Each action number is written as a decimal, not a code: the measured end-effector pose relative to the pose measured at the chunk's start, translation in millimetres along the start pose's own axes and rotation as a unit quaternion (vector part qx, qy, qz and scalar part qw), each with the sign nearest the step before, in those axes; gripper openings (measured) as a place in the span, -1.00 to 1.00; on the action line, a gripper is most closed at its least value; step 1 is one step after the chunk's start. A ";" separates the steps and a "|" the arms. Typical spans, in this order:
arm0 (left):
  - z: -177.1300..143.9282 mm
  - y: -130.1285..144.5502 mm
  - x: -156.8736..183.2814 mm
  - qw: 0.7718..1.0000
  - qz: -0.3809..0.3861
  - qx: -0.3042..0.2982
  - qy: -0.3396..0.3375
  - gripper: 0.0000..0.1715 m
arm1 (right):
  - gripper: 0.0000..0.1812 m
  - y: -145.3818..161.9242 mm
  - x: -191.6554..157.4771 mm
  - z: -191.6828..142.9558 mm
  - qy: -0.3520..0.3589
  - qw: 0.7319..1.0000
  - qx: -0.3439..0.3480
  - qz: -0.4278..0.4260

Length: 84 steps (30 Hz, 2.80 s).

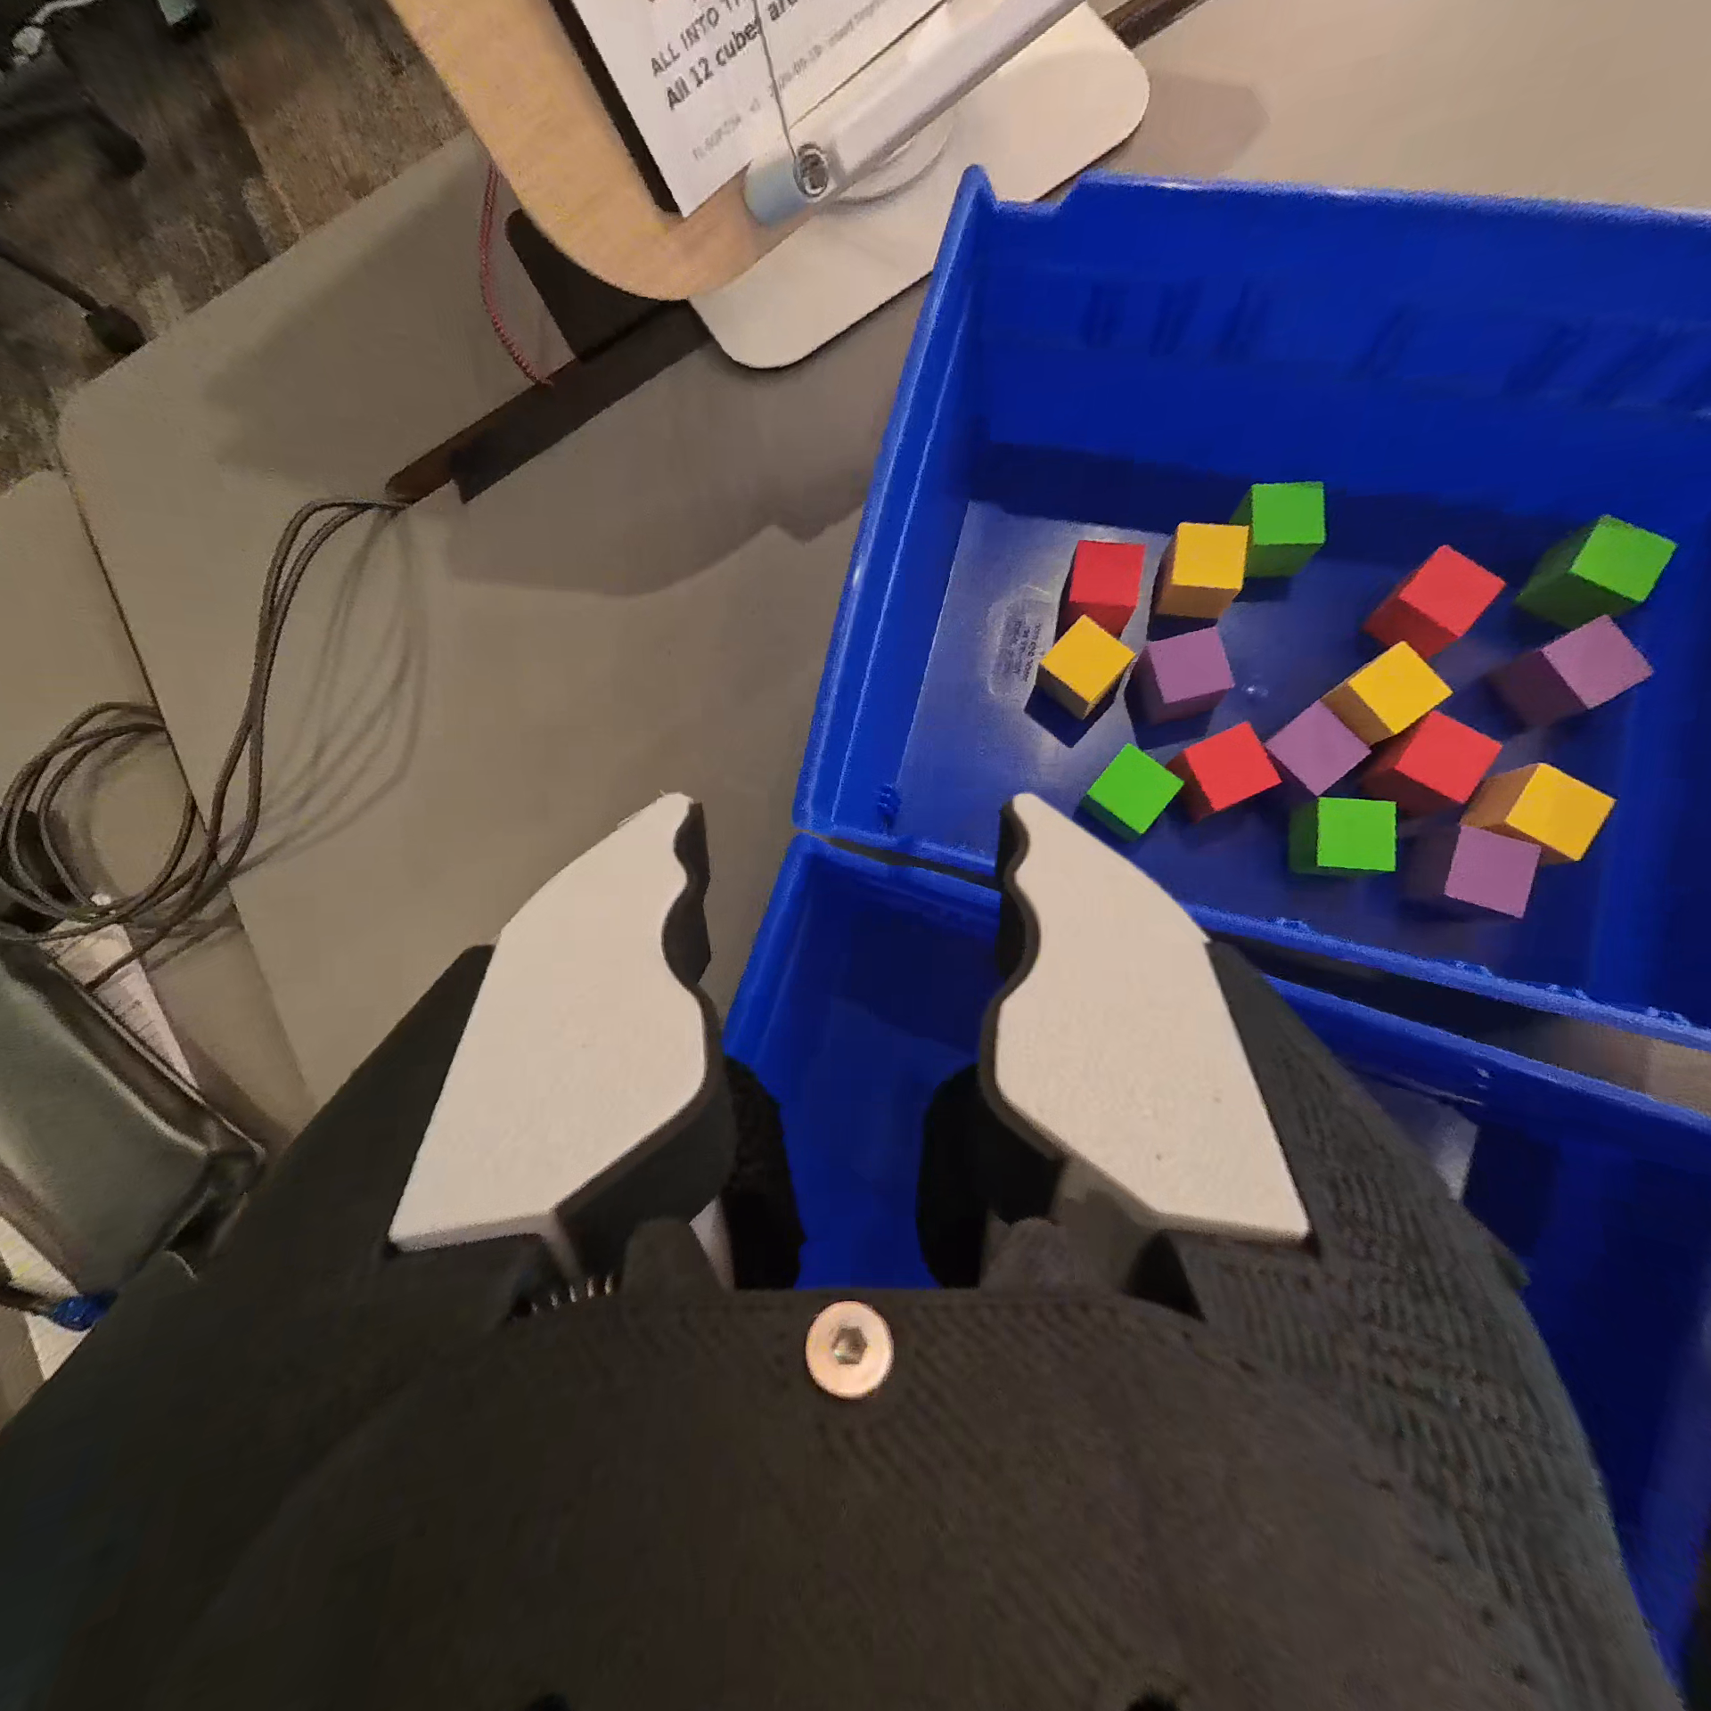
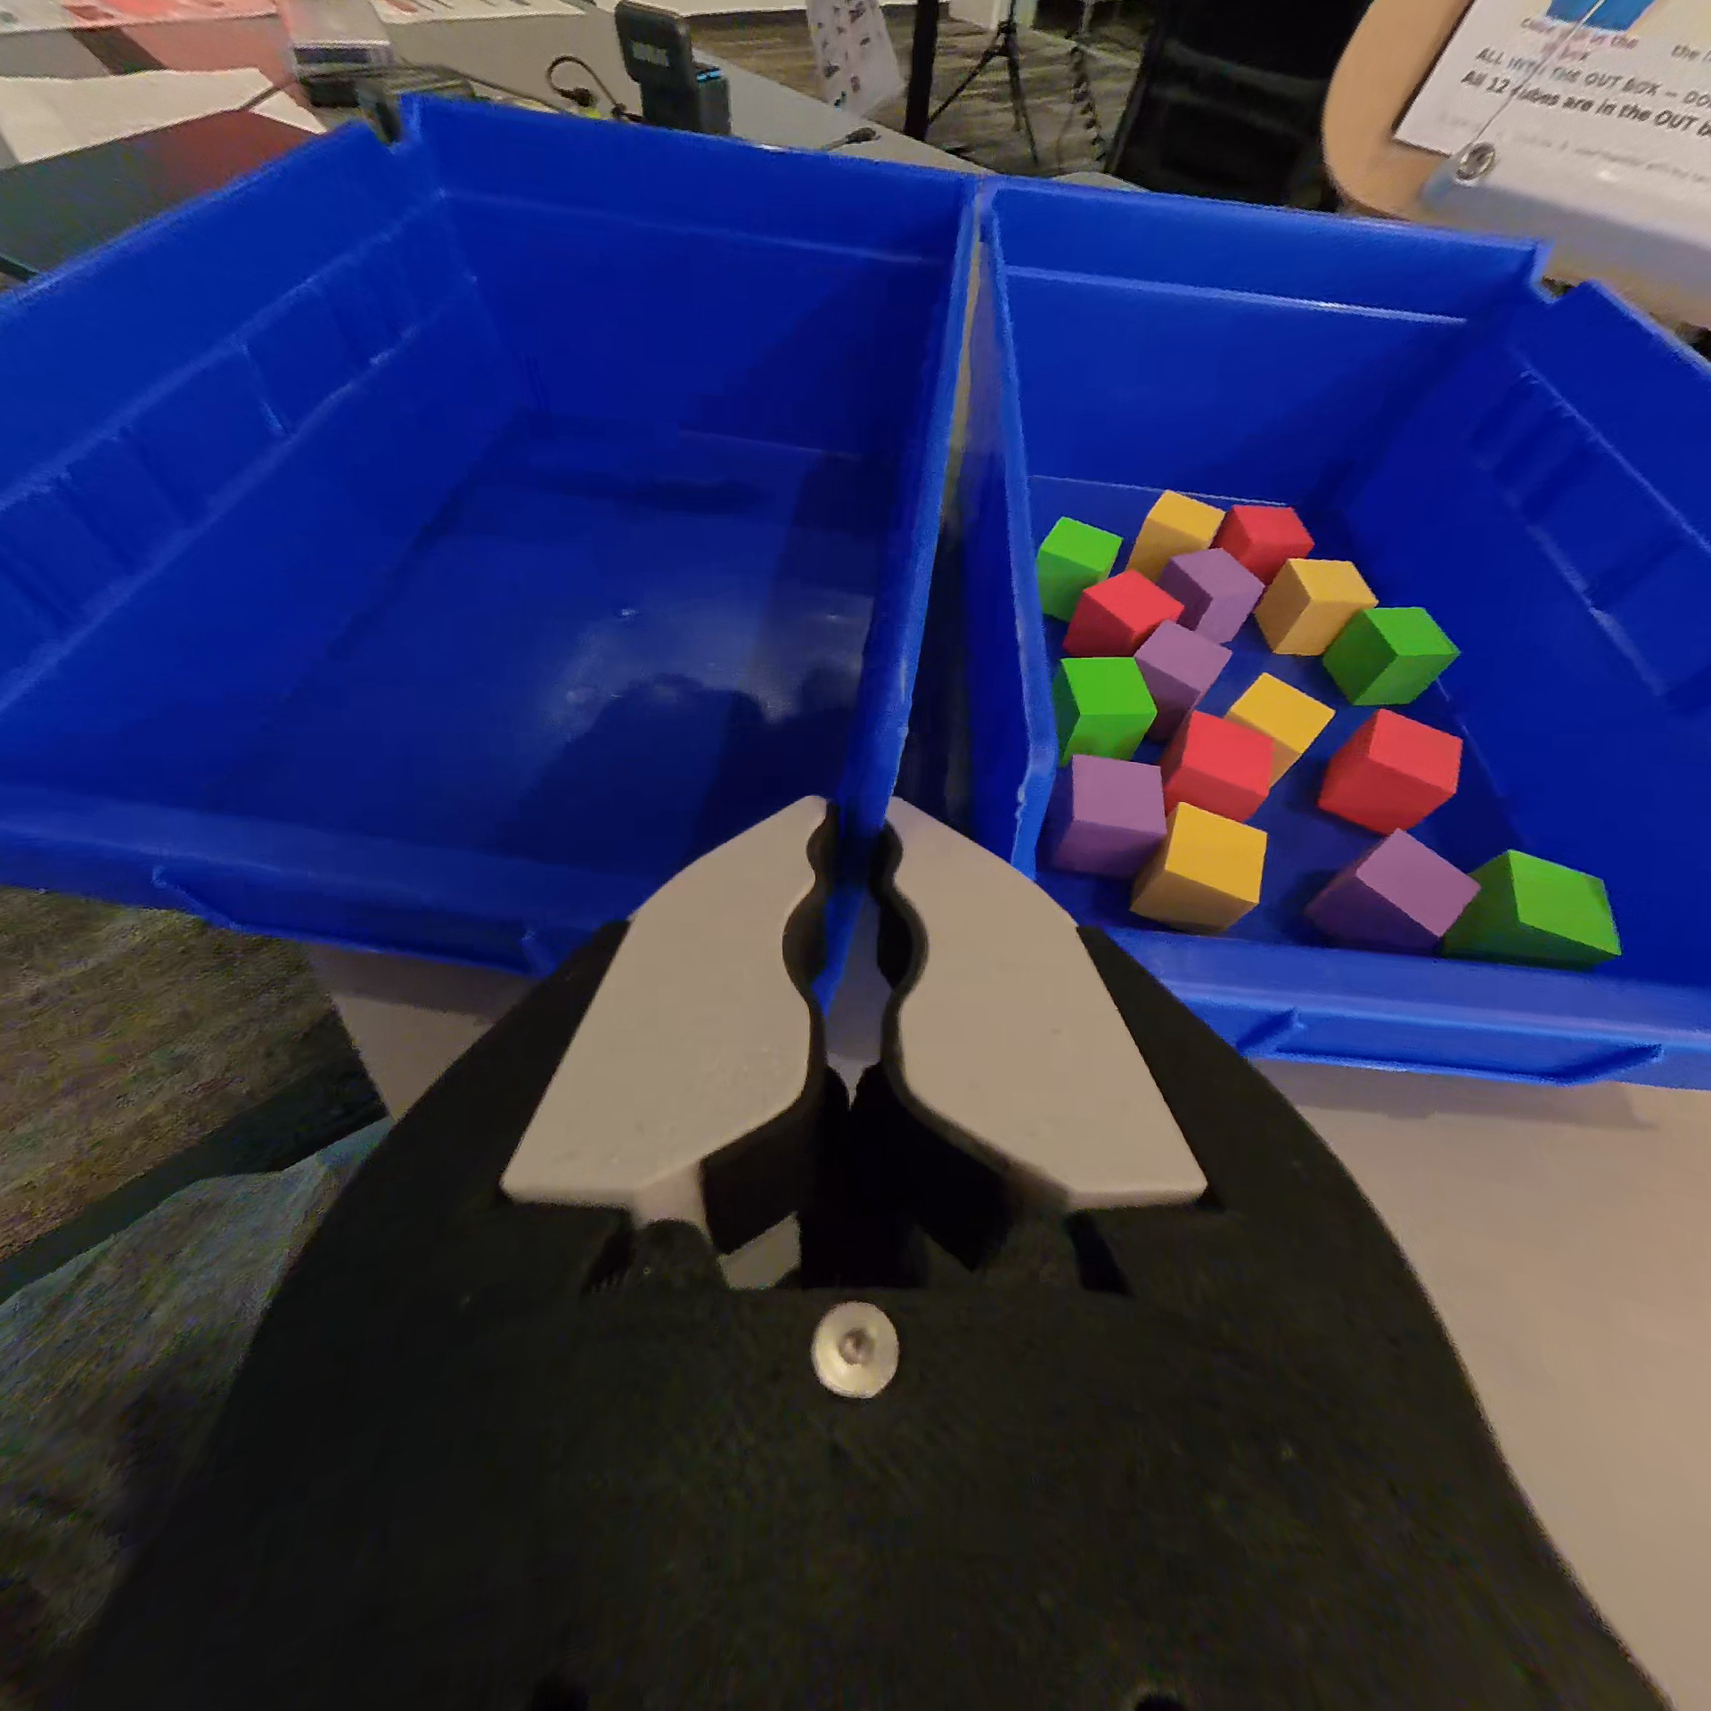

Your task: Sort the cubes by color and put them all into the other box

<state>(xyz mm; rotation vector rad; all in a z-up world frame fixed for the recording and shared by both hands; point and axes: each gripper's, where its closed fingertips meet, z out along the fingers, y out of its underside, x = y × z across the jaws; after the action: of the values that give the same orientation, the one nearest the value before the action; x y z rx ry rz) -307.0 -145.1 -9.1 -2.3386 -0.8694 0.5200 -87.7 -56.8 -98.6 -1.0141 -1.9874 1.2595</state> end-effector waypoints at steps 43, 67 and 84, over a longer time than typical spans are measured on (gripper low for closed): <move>76.5 61.9 -30.8 0.971 -0.100 -0.202 0.078 -0.93 | -0.89 101.6 116.0 -209.4 0.007 0.993 -0.118 0.010; 58.4 87.3 -49.8 0.978 -0.061 -0.175 0.094 -0.95 | -0.89 153.1 260.2 -299.1 0.208 0.963 -0.096 0.145; -25.2 24.8 96.9 0.908 0.368 -0.080 0.184 -0.36 | -0.88 156.1 283.4 -304.1 0.236 0.954 -0.082 0.165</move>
<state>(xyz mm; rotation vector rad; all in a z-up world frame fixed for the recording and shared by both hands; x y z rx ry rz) -213.2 -103.5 -20.7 -2.7528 0.1844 0.2737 40.5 368.3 -103.2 -1.6125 -1.6100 0.9011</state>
